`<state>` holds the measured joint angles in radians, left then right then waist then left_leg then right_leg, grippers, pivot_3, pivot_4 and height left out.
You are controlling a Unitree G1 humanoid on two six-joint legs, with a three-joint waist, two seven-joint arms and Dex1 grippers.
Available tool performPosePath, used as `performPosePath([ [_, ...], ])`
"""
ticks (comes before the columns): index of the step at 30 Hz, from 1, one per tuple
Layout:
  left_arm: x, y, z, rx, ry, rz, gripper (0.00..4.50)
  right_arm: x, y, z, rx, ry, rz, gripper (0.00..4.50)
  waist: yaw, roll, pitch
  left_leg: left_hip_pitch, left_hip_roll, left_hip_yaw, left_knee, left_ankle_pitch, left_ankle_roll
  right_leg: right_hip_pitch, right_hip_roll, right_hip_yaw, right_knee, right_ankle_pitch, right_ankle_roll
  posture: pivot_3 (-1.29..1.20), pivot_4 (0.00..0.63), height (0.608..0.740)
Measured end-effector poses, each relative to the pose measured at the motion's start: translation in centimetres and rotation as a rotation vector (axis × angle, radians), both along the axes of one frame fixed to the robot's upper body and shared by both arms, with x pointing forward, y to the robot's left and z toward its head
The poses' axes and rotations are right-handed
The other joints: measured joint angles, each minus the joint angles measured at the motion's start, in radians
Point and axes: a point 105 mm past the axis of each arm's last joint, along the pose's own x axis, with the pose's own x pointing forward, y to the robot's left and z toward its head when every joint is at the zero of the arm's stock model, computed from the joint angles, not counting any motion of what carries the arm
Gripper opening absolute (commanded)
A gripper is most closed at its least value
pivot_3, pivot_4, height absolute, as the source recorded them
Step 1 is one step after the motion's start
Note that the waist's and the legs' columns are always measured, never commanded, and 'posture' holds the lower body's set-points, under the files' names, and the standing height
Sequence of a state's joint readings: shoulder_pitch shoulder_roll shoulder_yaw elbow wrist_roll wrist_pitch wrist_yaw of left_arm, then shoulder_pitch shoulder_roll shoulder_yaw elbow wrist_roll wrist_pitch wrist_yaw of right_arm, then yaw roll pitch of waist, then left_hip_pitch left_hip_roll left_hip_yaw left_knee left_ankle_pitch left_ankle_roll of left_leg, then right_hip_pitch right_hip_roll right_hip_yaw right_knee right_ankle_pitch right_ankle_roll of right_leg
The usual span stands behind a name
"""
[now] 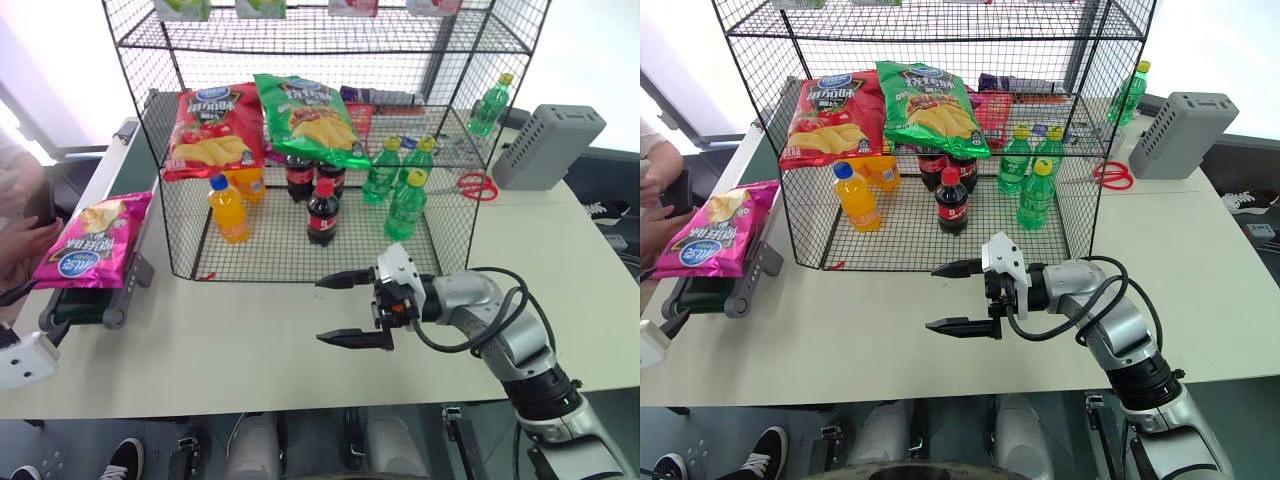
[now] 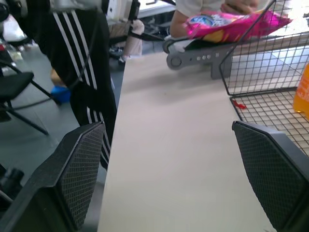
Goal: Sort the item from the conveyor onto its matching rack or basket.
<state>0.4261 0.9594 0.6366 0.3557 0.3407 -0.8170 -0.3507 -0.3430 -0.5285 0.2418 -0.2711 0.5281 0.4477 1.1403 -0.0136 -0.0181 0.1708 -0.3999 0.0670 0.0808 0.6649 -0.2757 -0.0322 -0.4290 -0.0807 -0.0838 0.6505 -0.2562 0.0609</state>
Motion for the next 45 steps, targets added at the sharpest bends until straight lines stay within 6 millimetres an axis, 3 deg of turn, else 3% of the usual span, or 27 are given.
performPosePath([
  [11,0.9,-0.4,-0.8,-0.022,0.006,-0.014,4.31,0.2,-0.1,0.0,-0.004,-0.010,-0.020,4.39,0.001,0.000,0.000,0.000,0.000,0.000,0.000,0.000,0.000,0.000,0.000,0.000,0.000,0.000,0.000,0.00,0.150,0.737],
  [14,1.4,-0.7,-1.1,-0.044,0.007,-0.024,3.42,0.3,-0.2,0.0,-0.013,-0.015,-0.024,4.50,0.001,0.000,0.000,0.000,0.000,0.000,0.000,0.000,0.000,0.000,0.000,0.000,0.000,0.000,0.000,0.00,0.150,0.737],
  [21,2.2,-1.3,-0.6,-0.090,-0.009,-0.055,0.06,0.5,-0.2,0.0,-0.013,-0.034,-0.045,4.50,0.000,0.000,0.000,0.000,0.000,0.000,0.000,0.000,0.000,0.000,0.000,0.000,0.000,0.000,0.000,0.00,0.150,0.737],
  [25,2.5,-1.4,0.4,-0.153,-0.049,-0.054,0.06,0.6,-0.2,0.1,-0.018,-0.052,-0.052,4.50,0.000,0.000,0.000,0.000,0.000,0.000,0.000,0.000,0.000,0.000,0.000,0.000,0.000,0.000,0.000,0.00,0.150,0.737],
  [28,2.8,-1.6,2.0,-0.299,-0.104,-0.046,0.06,0.7,-0.2,0.1,-0.016,-0.063,-0.056,4.50,0.000,0.000,0.000,0.000,0.000,0.000,0.000,0.000,0.000,0.000,0.000,0.000,0.000,0.000,0.000,0.00,0.150,0.737],
  [31,2.3,-2.3,4.4,-0.557,-0.123,-0.076,0.06,0.9,-0.3,0.2,-0.017,-0.074,-0.062,4.50,-0.002,-0.001,0.000,0.000,0.000,0.000,0.000,0.000,0.000,0.000,-0.001,0.000,0.001,0.000,0.000,0.00,0.150,0.737],
  [33,1.3,-2.7,6.3,-0.834,-0.090,-0.106,0.06,1.2,-0.6,0.3,-0.017,-0.080,-0.076,4.50,-0.005,-0.001,0.000,0.000,0.000,-0.001,0.000,0.000,0.000,0.000,0.000,0.000,0.001,0.000,0.000,0.00,0.150,0.737],
  [35,-0.3,-3.0,8.1,-1.119,-0.004,-0.141,0.06,1.5,-0.8,0.3,-0.019,-0.089,-0.084,4.50,-0.009,-0.002,0.000,0.001,0.001,-0.001,0.000,0.000,0.000,0.000,0.000,0.000,0.001,0.000,0.000,0.00,0.150,0.737],
  [37,-2.5,-3.6,9.0,-1.373,0.199,-0.166,0.06,1.7,-1.2,0.2,-0.028,-0.090,-0.093,4.50,-0.013,-0.001,0.000,0.001,0.000,-0.001,0.000,0.000,0.000,0.000,0.001,0.000,0.001,0.000,0.000,0.00,0.150,0.737],
  [41,-5.5,-4.7,11.1,-1.639,0.460,-0.227,0.06,1.5,-1.6,0.3,-0.024,-0.061,-0.075,4.50,-0.002,-0.001,0.000,0.002,0.000,-0.001,0.000,0.000,0.000,0.001,0.002,0.000,0.001,-0.002,-0.002,0.00,0.150,0.737],
  [45,-6.5,-9.6,10.9,-1.785,0.734,-0.399,0.06,0.6,-2.5,1.0,0.019,0.143,-0.043,4.50,0.010,0.003,0.002,0.002,-0.002,-0.002,0.000,0.000,0.000,0.003,-0.001,0.001,-0.001,-0.003,-0.004,0.00,0.150,0.737],
])
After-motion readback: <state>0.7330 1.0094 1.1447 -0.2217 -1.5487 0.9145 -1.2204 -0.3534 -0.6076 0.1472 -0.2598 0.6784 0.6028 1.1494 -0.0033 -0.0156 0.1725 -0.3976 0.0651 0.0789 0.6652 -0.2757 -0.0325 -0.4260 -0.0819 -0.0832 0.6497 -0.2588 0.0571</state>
